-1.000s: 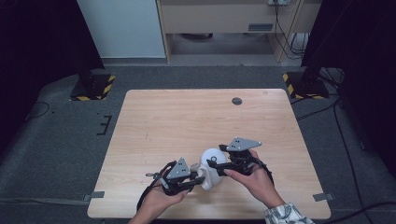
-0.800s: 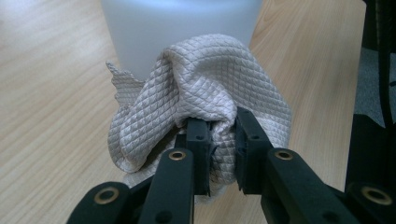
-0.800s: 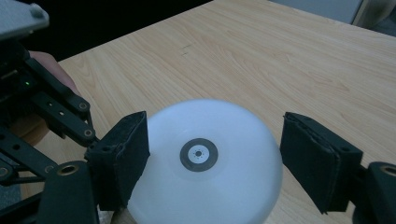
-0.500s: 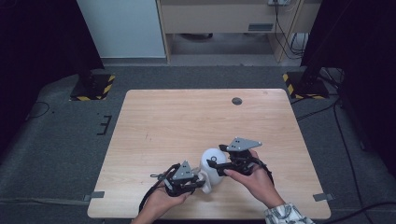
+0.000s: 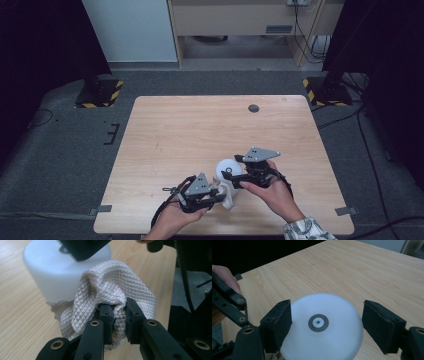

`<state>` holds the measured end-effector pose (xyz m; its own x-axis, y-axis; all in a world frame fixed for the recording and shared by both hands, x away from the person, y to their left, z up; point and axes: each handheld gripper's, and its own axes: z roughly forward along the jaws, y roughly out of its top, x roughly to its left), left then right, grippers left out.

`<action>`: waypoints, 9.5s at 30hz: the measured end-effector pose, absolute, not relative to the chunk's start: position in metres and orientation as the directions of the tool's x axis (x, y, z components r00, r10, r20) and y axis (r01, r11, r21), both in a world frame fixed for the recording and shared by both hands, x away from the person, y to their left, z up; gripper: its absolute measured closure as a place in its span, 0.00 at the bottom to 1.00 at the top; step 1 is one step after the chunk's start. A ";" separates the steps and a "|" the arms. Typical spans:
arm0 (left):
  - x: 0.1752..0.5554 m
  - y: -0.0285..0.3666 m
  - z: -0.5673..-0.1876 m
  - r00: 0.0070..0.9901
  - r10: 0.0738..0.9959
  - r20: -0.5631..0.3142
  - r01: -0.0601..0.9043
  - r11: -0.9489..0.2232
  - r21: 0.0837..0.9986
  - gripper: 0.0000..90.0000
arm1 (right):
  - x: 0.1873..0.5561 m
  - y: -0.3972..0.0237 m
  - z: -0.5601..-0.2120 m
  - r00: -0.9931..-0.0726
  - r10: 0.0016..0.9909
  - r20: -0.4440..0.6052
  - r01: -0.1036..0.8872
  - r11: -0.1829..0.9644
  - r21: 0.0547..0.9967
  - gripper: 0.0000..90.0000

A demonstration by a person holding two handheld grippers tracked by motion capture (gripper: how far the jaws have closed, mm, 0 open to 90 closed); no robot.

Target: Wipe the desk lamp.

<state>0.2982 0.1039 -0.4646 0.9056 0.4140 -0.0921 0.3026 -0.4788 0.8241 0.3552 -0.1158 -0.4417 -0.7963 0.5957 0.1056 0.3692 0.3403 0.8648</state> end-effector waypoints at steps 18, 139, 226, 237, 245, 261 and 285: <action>0.301 0.090 -0.484 0.910 0.400 -0.111 0.321 -0.507 0.800 0.86 | 0.355 -0.116 -0.442 -0.799 0.592 0.104 0.366 0.342 0.865 0.27; 0.396 0.122 -0.466 0.834 0.542 -0.100 0.409 -0.486 0.772 0.86 | 0.348 -0.114 -0.472 -0.812 0.581 0.048 0.368 0.447 0.815 0.10; 0.308 0.005 -0.511 0.901 0.431 -0.041 0.309 -0.574 0.758 0.85 | 0.289 -0.230 -0.482 -0.681 0.732 -0.012 0.373 0.361 0.855 0.65; 0.312 -0.005 -0.518 0.897 0.439 -0.057 0.330 -0.577 0.747 0.80 | 0.288 -0.214 -0.496 -0.762 0.647 -0.028 0.368 0.469 0.803 0.83; 0.302 0.008 -0.502 0.897 0.438 -0.053 0.311 -0.543 0.780 0.64 | 0.288 -0.215 -0.494 -0.742 0.670 -0.008 0.385 0.437 0.813 0.66; 0.286 0.046 -0.482 0.891 0.452 -0.050 0.301 -0.504 0.809 0.53 | 0.286 -0.213 -0.494 -0.753 0.658 0.000 0.381 0.436 0.815 0.49; 0.310 0.172 -0.470 0.733 0.676 -0.081 0.406 -0.338 0.849 0.44 | 0.285 -0.186 -0.505 -0.823 0.565 -0.053 0.313 0.530 0.788 0.30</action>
